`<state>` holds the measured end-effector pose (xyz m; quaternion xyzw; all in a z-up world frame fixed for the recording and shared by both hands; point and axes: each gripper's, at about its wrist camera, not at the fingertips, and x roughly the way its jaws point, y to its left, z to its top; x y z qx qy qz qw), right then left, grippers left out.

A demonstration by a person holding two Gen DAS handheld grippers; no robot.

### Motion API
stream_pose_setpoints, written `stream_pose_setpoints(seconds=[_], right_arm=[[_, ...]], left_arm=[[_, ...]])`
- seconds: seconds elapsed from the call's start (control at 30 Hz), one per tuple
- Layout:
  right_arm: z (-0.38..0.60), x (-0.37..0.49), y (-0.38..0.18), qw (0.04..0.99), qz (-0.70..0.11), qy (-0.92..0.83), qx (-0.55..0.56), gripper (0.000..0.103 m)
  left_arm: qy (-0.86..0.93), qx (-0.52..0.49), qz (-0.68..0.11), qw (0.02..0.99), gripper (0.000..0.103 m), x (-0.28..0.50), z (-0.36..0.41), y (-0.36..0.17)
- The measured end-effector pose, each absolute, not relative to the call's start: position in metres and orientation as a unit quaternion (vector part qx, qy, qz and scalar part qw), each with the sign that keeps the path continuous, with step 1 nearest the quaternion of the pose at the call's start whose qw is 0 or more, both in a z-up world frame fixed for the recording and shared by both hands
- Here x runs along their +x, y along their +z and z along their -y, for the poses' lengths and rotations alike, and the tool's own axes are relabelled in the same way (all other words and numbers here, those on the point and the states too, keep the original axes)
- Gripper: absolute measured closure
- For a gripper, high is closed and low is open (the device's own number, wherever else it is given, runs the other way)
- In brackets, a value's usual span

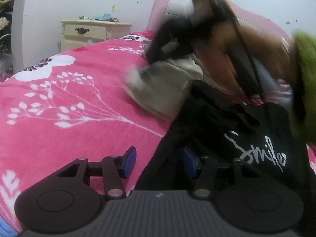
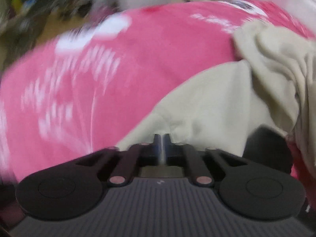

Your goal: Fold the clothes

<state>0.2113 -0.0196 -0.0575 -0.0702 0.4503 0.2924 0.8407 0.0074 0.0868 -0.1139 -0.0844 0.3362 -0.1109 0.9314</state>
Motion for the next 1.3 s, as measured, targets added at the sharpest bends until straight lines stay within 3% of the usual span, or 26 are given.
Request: stream_pose_setpoints(seconds=[0.1,0.2,0.33,0.5,0.7,0.77,0.9,0.97,1.07,1.3], right_arm=[[0.031,0.237,-0.010,0.856,-0.367,0.348,0.103,0.097],[0.046,0.246,0.019,0.862,-0.347,0.337,0.155,0.029],[0.113,0.219,0.028,0.858,-0.318,0.336,0.224,0.028],[0.232,0.166,0.004,0.832,-0.356,0.280,0.322,0.028],[0.303,0.112,-0.059,0.788,-0.449,0.168,0.386,0.041],[0.315,0.101,-0.085,0.745,-0.482,0.141,0.439,0.046],[0.330,0.085,-0.115,0.674,-0.505,0.111,0.527,0.045],[0.337,0.081,-0.125,0.647,-0.506,0.089,0.562,0.045],[0.343,0.078,-0.136,0.615,-0.497,0.059,0.609,0.044],[0.351,0.069,-0.146,0.582,-0.483,0.028,0.654,0.044]], left_arm=[[-0.112,-0.088,-0.333,0.932,0.050,0.007,-0.089,-0.112],[-0.122,-0.098,-0.326,0.933,0.050,0.006,-0.092,-0.108],[-0.148,-0.122,-0.313,0.930,0.049,0.010,-0.090,-0.103],[-0.182,-0.142,-0.314,0.921,0.050,0.040,-0.073,-0.097],[-0.221,-0.149,-0.362,0.893,0.055,0.098,-0.036,-0.102],[-0.223,-0.143,-0.383,0.885,0.060,0.117,-0.026,-0.107],[-0.213,-0.114,-0.405,0.882,0.064,0.142,-0.008,-0.116],[-0.213,-0.100,-0.403,0.885,0.081,0.148,-0.001,-0.118],[-0.224,-0.072,-0.374,0.897,0.096,0.137,0.004,-0.113],[-0.339,0.018,-0.277,0.899,0.096,0.078,0.020,-0.093]])
